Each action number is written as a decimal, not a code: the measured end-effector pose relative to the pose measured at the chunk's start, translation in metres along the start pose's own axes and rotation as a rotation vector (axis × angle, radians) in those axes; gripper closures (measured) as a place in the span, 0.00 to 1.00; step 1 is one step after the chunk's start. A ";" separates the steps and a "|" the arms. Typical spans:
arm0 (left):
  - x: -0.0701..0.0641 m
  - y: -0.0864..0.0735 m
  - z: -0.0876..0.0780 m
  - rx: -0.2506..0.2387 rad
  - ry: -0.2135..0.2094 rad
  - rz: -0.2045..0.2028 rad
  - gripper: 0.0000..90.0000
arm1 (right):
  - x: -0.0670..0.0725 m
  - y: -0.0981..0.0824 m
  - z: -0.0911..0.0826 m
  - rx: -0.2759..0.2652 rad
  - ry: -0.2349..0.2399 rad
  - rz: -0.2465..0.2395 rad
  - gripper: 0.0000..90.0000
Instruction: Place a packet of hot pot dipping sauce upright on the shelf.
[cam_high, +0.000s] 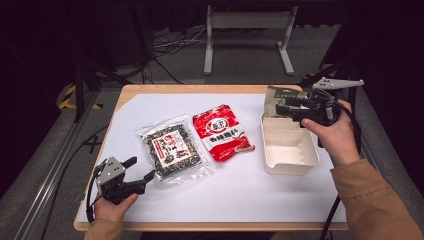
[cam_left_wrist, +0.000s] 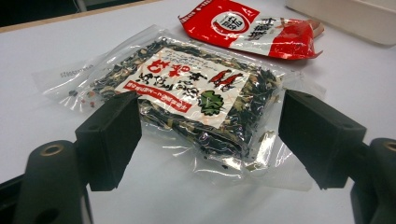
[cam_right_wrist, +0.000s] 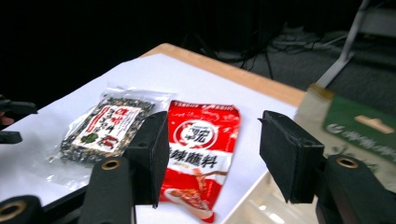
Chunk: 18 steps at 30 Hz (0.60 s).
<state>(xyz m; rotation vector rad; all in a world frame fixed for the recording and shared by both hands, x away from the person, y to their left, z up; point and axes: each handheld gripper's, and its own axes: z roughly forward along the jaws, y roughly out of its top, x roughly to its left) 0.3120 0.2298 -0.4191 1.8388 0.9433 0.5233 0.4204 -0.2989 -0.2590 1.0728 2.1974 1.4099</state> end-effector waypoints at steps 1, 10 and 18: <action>0.000 0.000 0.000 -0.001 -0.001 0.000 0.24 | 0.002 0.000 0.003 0.010 0.004 0.010 0.47; 0.001 -0.001 -0.002 0.000 0.002 0.000 0.24 | 0.014 -0.003 0.039 0.083 0.005 0.005 0.46; 0.002 -0.003 -0.005 0.001 0.011 -0.003 0.24 | 0.019 -0.005 0.087 0.131 0.017 0.019 0.43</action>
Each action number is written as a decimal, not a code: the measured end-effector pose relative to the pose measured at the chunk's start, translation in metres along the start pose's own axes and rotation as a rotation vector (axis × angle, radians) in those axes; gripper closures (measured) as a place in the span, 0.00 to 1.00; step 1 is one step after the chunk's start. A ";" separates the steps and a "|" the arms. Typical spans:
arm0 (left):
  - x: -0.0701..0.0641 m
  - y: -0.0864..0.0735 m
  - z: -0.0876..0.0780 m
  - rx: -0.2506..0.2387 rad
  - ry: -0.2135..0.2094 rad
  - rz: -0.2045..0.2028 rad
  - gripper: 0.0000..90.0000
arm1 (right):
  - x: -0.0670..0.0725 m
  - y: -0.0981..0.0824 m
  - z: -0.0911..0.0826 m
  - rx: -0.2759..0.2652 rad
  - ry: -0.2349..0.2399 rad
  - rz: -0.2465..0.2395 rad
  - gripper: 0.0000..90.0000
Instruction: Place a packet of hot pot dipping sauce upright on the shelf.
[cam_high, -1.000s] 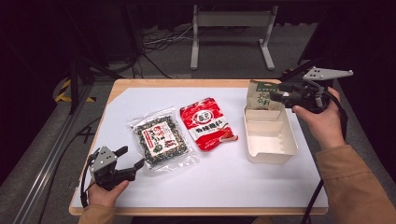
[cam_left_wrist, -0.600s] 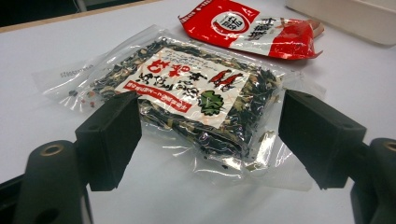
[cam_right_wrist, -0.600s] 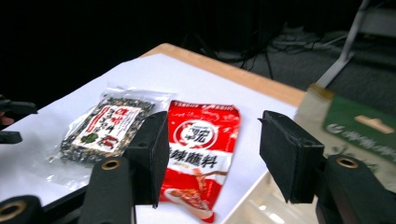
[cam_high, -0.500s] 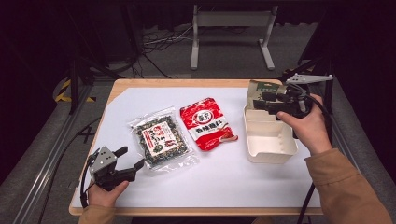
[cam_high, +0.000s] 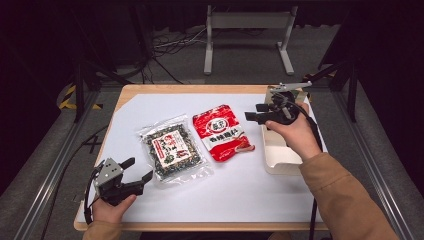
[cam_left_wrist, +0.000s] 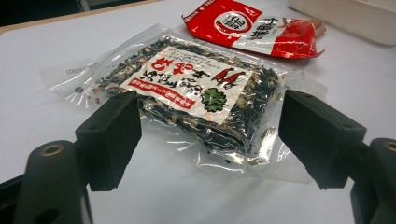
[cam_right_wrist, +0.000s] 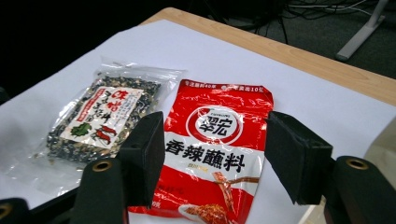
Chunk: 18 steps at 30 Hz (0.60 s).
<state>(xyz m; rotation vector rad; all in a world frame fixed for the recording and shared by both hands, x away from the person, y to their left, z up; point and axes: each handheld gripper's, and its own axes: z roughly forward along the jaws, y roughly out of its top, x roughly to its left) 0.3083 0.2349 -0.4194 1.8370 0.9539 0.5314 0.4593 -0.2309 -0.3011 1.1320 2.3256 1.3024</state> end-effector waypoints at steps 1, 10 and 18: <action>0.000 -0.001 -0.001 -0.001 0.001 -0.006 0.24 | 0.000 0.000 0.005 0.008 -0.004 -0.001 0.43; 0.000 -0.005 -0.008 0.004 0.020 -0.011 0.24 | -0.005 0.004 0.041 0.062 -0.013 0.003 0.44; 0.001 -0.007 -0.013 0.003 0.028 -0.020 0.24 | -0.014 0.004 0.069 0.063 -0.025 0.040 0.41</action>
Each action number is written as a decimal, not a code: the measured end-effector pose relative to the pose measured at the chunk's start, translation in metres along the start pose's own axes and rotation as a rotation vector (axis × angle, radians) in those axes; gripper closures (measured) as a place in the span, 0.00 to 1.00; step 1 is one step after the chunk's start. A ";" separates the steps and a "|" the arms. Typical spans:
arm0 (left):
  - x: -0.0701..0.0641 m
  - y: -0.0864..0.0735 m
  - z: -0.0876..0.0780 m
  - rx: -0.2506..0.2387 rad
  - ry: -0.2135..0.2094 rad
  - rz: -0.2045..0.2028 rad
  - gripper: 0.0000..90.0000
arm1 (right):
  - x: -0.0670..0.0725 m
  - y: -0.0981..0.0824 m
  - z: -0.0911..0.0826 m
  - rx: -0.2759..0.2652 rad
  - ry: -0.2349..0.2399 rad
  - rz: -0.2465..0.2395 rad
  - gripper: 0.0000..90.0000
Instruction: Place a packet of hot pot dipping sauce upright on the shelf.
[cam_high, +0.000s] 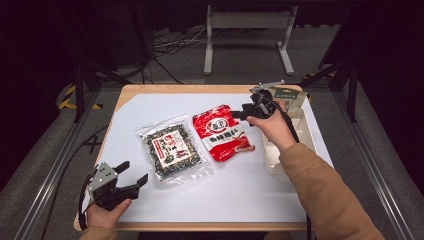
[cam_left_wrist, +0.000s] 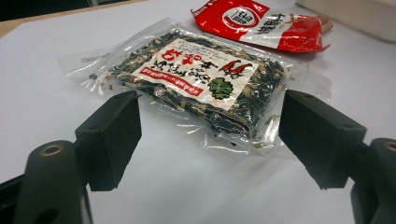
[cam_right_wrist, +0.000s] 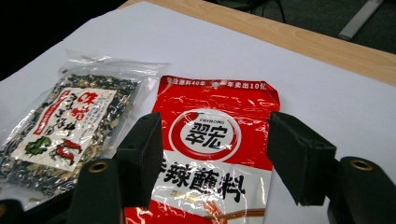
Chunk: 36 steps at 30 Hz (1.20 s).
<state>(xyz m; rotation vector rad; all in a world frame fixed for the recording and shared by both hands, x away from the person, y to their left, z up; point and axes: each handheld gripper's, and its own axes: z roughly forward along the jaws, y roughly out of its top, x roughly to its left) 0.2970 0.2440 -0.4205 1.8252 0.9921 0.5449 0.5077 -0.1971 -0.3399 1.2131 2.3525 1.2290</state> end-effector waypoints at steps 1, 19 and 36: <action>0.000 0.000 0.000 0.000 0.000 0.002 0.24 | -0.002 0.000 0.003 0.011 -0.003 0.004 0.40; 0.000 0.000 0.000 -0.004 -0.012 0.001 0.24 | -0.016 0.005 0.062 0.077 -0.042 0.006 0.30; 0.000 0.001 0.000 -0.007 -0.020 0.006 0.24 | -0.026 -0.003 0.097 0.133 -0.081 0.101 0.29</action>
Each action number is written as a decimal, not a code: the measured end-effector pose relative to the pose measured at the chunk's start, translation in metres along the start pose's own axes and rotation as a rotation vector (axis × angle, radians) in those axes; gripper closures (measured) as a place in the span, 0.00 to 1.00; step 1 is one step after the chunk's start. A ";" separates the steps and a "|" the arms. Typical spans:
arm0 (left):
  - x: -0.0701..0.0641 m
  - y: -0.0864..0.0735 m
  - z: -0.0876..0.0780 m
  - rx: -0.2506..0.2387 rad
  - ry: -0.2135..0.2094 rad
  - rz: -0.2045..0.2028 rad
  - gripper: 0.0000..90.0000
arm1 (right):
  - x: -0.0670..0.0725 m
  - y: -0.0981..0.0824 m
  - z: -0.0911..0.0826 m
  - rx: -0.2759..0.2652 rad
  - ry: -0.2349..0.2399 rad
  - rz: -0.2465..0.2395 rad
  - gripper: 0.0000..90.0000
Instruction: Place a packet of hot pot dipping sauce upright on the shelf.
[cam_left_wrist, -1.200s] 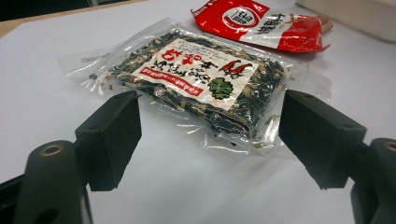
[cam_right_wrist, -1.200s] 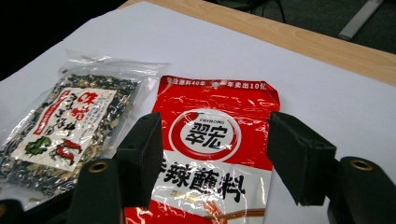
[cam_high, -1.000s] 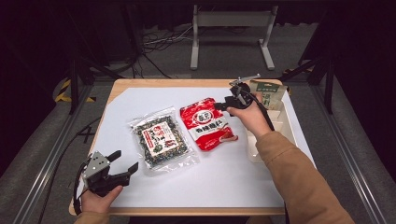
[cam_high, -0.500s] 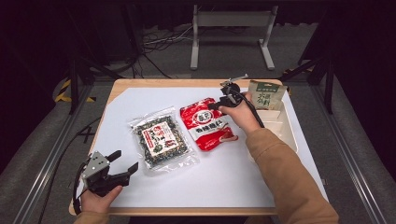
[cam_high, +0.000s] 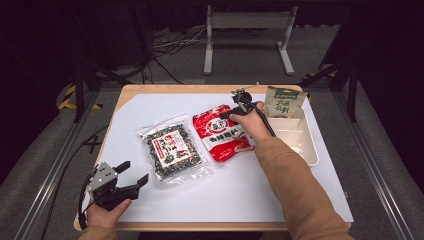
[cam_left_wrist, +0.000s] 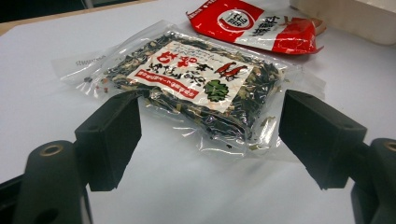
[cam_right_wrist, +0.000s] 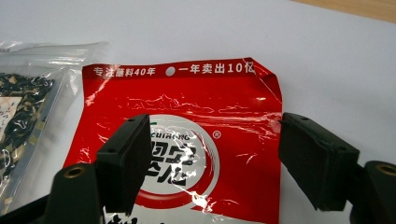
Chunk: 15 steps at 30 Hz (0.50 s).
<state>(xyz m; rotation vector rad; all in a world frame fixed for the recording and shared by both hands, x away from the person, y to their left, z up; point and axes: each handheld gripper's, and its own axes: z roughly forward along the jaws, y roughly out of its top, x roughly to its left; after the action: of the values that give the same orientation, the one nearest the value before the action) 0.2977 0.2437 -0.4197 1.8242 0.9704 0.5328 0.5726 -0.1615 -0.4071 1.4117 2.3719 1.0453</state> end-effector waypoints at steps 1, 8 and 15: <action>0.000 0.000 0.000 0.000 0.000 0.000 0.24 | 0.000 0.000 0.000 0.000 0.000 0.000 0.29; 0.000 0.000 0.001 0.005 -0.005 0.001 0.24 | -0.006 -0.005 0.009 0.026 -0.007 0.030 0.28; 0.001 0.000 0.001 0.003 -0.007 -0.002 0.24 | -0.011 -0.006 0.013 0.018 0.024 0.067 0.27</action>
<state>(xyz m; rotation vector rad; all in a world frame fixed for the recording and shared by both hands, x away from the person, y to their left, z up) 0.2988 0.2436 -0.4204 1.8268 0.9689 0.5242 0.5802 -0.1661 -0.4225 1.5027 2.3714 1.0663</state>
